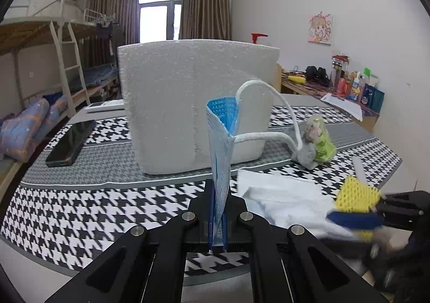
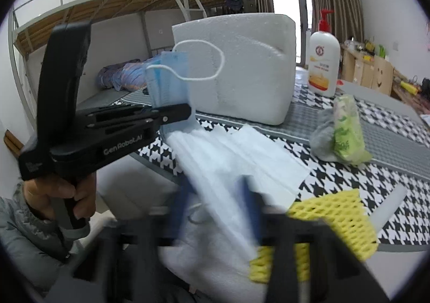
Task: Organize soft objects
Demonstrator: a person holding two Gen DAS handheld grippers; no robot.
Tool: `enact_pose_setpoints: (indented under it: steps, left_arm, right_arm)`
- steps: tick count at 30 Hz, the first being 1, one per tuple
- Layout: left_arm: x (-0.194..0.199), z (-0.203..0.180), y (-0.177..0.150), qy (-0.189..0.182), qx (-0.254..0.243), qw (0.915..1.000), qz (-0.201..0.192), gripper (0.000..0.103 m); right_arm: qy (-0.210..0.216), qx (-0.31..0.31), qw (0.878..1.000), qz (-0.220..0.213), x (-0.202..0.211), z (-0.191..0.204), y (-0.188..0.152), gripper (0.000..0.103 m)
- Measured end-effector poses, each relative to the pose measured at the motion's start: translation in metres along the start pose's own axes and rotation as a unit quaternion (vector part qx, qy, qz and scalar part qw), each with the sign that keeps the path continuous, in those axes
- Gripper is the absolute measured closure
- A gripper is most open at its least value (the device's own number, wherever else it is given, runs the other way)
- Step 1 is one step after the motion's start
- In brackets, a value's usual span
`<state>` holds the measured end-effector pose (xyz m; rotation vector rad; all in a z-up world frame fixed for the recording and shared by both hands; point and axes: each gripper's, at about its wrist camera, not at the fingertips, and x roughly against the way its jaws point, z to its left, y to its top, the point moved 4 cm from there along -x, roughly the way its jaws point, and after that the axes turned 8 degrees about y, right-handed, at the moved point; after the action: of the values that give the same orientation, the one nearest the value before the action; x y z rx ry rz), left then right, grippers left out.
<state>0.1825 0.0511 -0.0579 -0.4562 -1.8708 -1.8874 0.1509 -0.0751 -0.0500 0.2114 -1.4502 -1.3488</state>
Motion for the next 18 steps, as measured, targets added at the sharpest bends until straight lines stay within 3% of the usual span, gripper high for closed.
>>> enact_pose_setpoints:
  steps: [2,10,15,18]
  left_arm:
    - [0.001,0.007,0.0,0.008,0.0,1.0,-0.001,0.098]
    - [0.016,0.038,0.003,0.029,0.018,0.9993,-0.017,0.099]
    - [0.023,0.049,0.006,0.039,0.027,0.9985,-0.026,0.098]
    - [0.023,0.049,0.006,0.037,0.03,0.9985,-0.026,0.098]
  right_arm:
    - [-0.001,-0.003,1.0,-0.002,0.003,-0.003,0.002,0.096]
    - [-0.049,-0.035,0.998,-0.03,0.026,-0.025,0.008,0.097]
    - [-0.041,-0.041,0.997,-0.059,0.044,-0.024,0.024,0.097]
    - [-0.056,-0.034,0.997,-0.05,0.03,-0.027,0.031,0.097]
